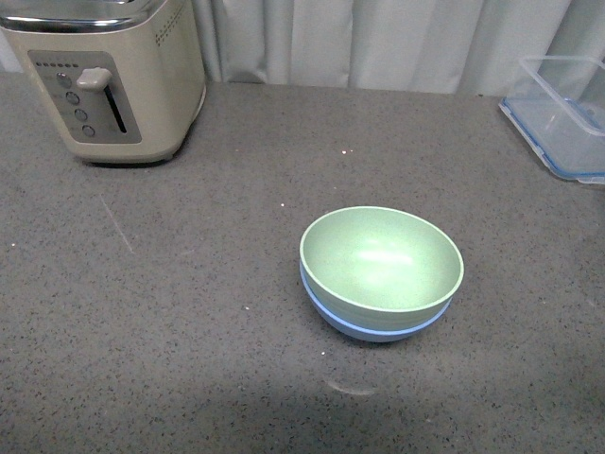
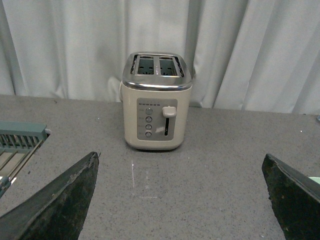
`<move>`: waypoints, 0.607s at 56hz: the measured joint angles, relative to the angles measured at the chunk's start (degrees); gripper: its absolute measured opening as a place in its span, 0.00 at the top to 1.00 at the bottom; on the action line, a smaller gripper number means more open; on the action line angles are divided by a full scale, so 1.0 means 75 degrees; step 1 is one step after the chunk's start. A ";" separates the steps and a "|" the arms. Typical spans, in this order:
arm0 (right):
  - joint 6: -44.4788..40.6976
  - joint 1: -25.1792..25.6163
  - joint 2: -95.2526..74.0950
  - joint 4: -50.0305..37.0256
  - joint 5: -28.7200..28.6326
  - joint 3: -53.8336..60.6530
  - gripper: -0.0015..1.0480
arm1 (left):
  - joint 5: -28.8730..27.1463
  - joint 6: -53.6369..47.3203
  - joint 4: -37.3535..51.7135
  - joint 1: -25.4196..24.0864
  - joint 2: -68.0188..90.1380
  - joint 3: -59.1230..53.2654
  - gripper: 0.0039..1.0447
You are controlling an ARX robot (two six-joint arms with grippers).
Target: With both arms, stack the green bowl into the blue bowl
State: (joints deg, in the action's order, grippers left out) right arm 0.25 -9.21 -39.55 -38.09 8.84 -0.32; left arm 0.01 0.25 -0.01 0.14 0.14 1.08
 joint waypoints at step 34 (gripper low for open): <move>-0.0026 0.1212 0.2693 0.2483 -0.1169 0.0003 0.99 | -0.0003 -0.0003 0.0000 0.0000 0.0000 0.0000 0.06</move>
State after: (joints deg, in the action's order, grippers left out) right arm 0.05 -0.12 -19.35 -19.46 0.08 -0.30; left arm -0.01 0.23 -0.01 0.14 0.14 1.08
